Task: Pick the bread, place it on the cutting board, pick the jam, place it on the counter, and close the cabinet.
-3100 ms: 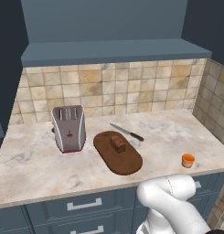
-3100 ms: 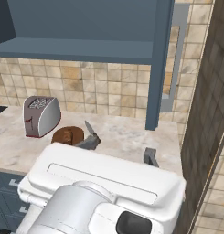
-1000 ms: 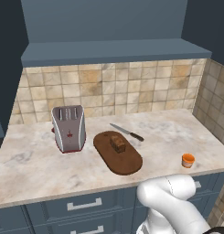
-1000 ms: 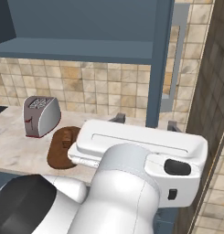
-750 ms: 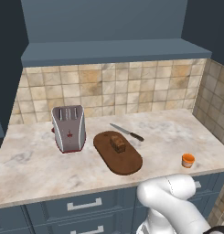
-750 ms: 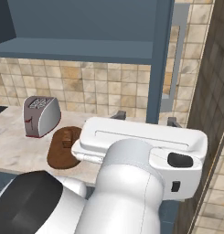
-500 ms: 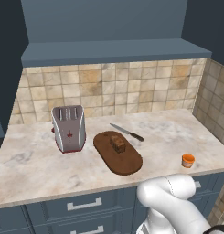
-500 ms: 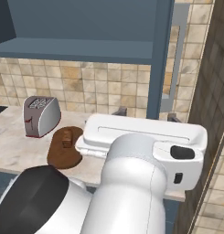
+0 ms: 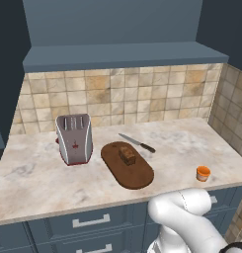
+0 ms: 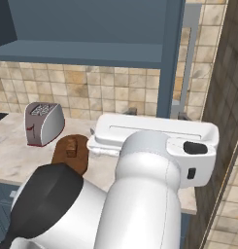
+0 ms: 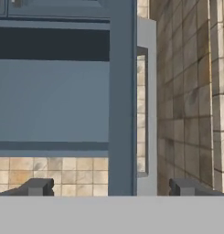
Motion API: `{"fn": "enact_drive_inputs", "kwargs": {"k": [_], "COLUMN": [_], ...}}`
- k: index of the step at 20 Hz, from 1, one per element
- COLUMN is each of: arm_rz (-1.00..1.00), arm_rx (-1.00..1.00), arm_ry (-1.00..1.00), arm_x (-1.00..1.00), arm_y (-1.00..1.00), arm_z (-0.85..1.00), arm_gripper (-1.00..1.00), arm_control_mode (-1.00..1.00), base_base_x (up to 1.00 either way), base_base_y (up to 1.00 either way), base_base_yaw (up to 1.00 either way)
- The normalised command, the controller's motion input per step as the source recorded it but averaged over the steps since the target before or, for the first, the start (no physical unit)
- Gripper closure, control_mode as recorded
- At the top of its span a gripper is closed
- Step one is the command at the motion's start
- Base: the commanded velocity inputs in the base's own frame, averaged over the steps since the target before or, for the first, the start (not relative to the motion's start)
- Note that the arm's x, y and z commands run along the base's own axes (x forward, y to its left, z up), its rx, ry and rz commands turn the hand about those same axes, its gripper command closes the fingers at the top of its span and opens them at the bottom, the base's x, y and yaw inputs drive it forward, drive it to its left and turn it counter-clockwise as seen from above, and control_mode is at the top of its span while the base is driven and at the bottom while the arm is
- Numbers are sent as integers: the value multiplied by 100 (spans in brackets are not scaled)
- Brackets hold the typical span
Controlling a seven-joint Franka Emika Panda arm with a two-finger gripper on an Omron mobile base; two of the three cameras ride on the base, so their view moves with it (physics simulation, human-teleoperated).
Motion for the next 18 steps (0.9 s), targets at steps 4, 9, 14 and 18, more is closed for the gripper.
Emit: {"fn": "enact_drive_inputs", "kwargs": {"k": [4, 9, 14, 18], "arm_rz": [0, 1, 1, 2], "arm_rx": [0, 0, 0, 0], "arm_ry": [-2, -1, 0, 0], "arm_x": [13, 13, 13, 11], "arm_y": [0, 0, 0, 0], "arm_z": [0, 0, 0, 0], "arm_gripper": [-100, -100, -100, -100], "arm_control_mode": [-100, -100, -100, -100], "base_base_x": [0, 0, 0, 0], "base_base_y": [0, 0, 0, 0], "base_base_yaw": [0, 0, 0, 0]}}
